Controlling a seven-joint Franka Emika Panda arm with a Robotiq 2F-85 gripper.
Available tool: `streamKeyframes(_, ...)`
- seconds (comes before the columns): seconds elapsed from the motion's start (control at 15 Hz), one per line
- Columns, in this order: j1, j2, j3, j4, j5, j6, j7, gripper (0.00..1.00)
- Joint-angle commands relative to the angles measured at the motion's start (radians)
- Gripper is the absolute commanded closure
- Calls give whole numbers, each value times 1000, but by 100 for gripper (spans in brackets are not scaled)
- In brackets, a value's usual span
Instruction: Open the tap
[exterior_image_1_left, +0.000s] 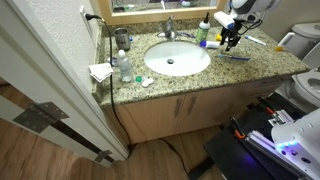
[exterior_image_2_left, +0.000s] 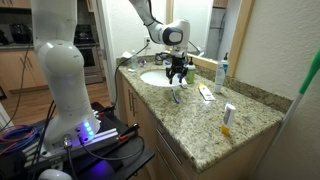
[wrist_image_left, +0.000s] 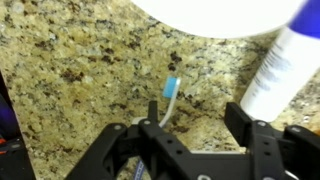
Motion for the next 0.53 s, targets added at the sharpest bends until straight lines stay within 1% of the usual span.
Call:
streamKeyframes(0.0, -26, -196, 28, -149, 23, 45, -186, 1)
streamKeyframes(0.07, -34, -235, 30, -172, 48, 40, -253, 0)
streamKeyframes(0.2, -44, -308, 26, -215, 133, 23, -406, 0)
streamKeyframes(0.33, -48, -360, 15, -242, 220, -30, -553, 0)
streamKeyframes(0.47, -73, -376, -16, -260, 275, -88, -700, 0)
